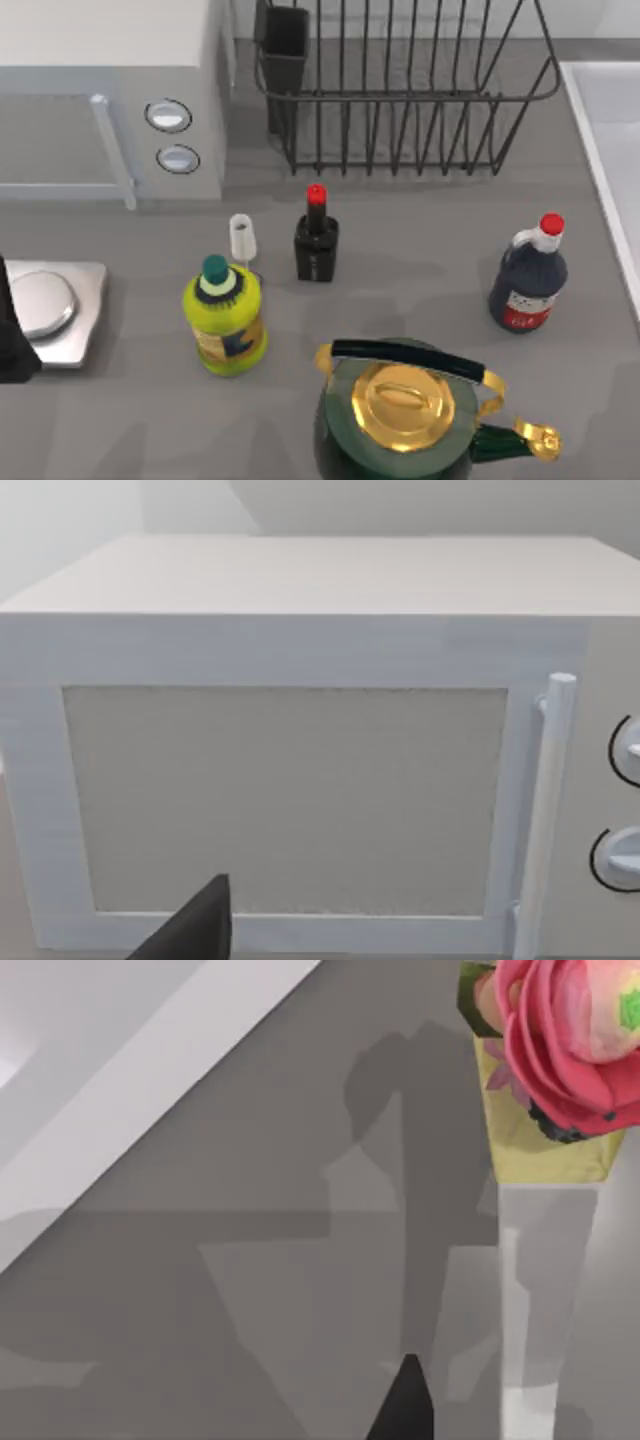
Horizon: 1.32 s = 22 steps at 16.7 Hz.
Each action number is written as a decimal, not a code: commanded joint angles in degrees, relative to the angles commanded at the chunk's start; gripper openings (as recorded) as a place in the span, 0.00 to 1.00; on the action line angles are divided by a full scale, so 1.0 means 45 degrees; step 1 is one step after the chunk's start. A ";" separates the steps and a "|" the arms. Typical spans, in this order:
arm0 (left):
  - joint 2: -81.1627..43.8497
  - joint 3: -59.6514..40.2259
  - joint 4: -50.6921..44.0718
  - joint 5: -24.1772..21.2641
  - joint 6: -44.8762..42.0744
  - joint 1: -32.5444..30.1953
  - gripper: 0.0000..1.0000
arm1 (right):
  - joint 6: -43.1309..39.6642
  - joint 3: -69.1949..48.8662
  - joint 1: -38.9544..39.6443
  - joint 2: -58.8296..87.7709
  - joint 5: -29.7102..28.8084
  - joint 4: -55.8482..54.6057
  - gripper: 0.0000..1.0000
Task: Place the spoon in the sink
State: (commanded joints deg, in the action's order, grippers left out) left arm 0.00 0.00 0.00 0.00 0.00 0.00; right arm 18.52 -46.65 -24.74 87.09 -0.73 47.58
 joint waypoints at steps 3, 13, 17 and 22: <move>0.0000 0.0000 0.0000 0.0000 0.0000 0.0000 1.00 | -0.0013 -0.1162 -0.0036 -0.0722 0.0000 0.2184 0.00; 0.0000 0.0000 0.0000 0.0000 0.0000 0.0000 1.00 | 0.0020 -0.2192 -0.0013 -0.1296 0.0004 0.3533 0.00; 0.0000 0.0000 0.0000 0.0000 0.0000 0.0000 1.00 | 0.0407 -0.4071 0.0224 0.0337 -0.0011 0.4304 0.00; 0.0000 0.0000 0.0000 0.0000 0.0000 0.0000 1.00 | 0.1204 -0.9353 0.0933 0.4277 -0.0032 0.6177 0.00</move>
State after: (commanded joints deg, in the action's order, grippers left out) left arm 0.00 0.00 0.00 0.00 0.00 0.00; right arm 23.94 -88.74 -20.54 106.33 -0.88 75.37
